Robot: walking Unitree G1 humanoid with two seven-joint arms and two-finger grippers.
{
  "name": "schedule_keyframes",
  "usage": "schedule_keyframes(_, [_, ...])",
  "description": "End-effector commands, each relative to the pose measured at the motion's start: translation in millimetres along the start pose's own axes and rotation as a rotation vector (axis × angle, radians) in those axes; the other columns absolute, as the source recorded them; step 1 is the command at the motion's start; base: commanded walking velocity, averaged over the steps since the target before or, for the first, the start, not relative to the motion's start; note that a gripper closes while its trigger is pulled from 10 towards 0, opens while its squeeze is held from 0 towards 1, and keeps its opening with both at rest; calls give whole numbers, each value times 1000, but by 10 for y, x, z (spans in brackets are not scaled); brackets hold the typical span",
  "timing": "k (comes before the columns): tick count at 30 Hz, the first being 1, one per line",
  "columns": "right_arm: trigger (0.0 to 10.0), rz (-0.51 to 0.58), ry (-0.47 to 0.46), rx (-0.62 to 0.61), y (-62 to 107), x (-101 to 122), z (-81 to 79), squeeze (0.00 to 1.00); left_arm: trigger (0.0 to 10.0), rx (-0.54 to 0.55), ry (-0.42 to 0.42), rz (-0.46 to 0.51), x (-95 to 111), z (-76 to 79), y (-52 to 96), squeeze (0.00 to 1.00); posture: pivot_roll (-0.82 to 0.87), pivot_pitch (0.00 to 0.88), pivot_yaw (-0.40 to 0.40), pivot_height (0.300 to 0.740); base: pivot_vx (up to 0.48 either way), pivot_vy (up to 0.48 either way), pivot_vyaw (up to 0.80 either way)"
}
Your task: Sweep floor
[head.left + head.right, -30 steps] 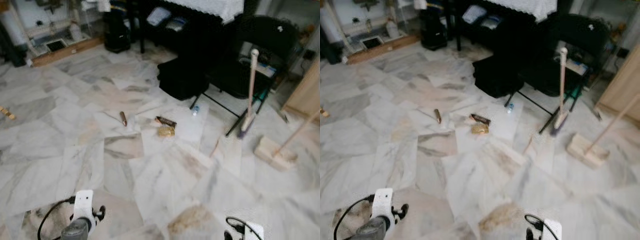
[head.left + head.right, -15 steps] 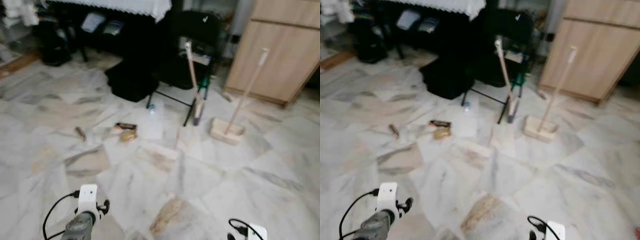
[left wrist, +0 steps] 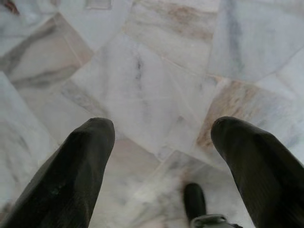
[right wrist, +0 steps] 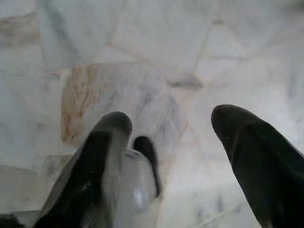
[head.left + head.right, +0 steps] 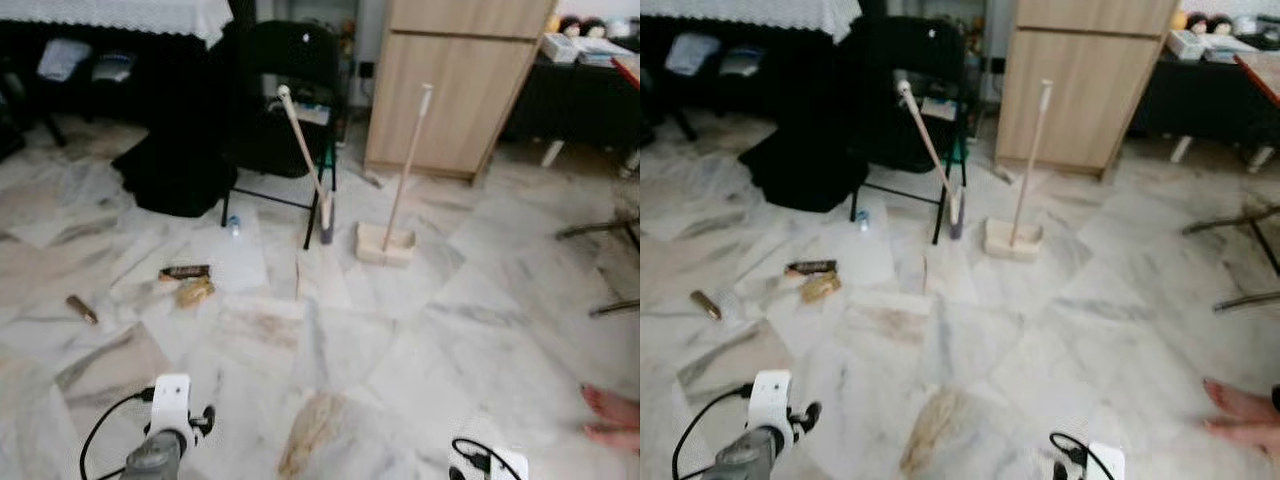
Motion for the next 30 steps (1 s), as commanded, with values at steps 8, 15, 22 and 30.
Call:
schedule_keyframes(8, [10000,8,-5,-22,23,-19,66,0,10000,-23,15,-19,-45,102,0,0,-19,65,49,740,0,0,-492])
schedule_keyframes(15, [10000,15,25,-14,23,-13,45,0,10000,-26,-7,-19,-29,88,-4,0,-16,45,54,740,0,0,0])
schedule_keyframes(22, [10000,-3,148,31,13,-5,2,0,10000,-31,-51,-18,-59,37,12,0,-30,27,58,740,0,0,0])
schedule_keyframes(30, [10000,-10,25,-55,29,-58,90,0,10000,-47,-115,-59,-371,-71,139,0,-26,34,56,740,0,0,0])
Point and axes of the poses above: a point about 5 cm out from each wrist's last joint towards the gripper, its own y axis pointing back from the gripper into the wrist, its own x axis along the axis of the wrist's last joint, z = x × y, the point moved 4 cm from there along -y, pointing out of the wrist towards the gripper, and after that the axes turned 7 degrees about -y, right-handed, at the moved point
